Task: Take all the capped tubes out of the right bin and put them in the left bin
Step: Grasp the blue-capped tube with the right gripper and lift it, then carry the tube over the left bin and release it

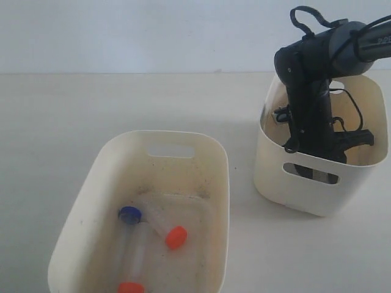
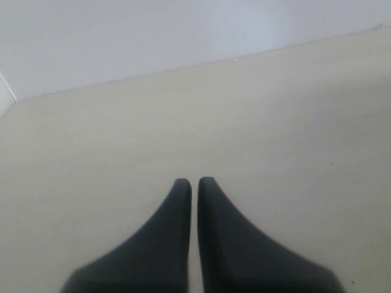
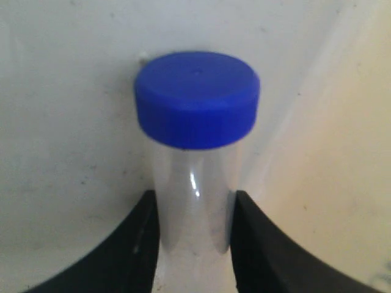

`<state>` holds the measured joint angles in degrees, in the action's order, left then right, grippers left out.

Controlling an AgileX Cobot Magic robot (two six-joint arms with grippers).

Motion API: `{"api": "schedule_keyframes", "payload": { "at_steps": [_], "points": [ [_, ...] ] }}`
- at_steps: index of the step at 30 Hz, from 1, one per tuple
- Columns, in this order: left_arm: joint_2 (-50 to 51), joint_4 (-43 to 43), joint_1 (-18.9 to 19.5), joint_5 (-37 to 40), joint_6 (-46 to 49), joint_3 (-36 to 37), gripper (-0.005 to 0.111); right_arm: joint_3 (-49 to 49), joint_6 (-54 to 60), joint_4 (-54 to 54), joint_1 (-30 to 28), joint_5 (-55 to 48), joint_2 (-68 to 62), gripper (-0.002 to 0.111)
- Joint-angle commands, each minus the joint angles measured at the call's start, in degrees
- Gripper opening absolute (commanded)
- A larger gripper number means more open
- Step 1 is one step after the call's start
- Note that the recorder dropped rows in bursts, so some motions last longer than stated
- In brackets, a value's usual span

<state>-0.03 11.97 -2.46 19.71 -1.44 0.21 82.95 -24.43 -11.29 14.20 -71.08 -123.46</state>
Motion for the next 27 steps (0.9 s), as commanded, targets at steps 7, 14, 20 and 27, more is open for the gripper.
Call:
{"api": "schedule_keyframes", "payload": {
  "at_steps": [7,14,20,27],
  "points": [
    [0.0,-0.2,-0.1,-0.2,-0.5,-0.2,0.004,0.2,6.0,2.5,-0.5,1.1,0.6,0.001],
    [0.0,-0.2,-0.1,-0.2,-0.5,-0.2,0.004,3.5,7.5,2.4,-0.5,1.1,6.4,0.001],
    [0.0,-0.2,-0.1,-0.2,-0.5,-0.2,0.004,4.7,10.0,3.4,-0.5,1.1,12.4,0.001],
    [0.0,-0.2,-0.1,-0.2,-0.5,-0.2,0.004,4.7,12.5,4.8,-0.5,1.1,22.2,0.001]
  ]
}}
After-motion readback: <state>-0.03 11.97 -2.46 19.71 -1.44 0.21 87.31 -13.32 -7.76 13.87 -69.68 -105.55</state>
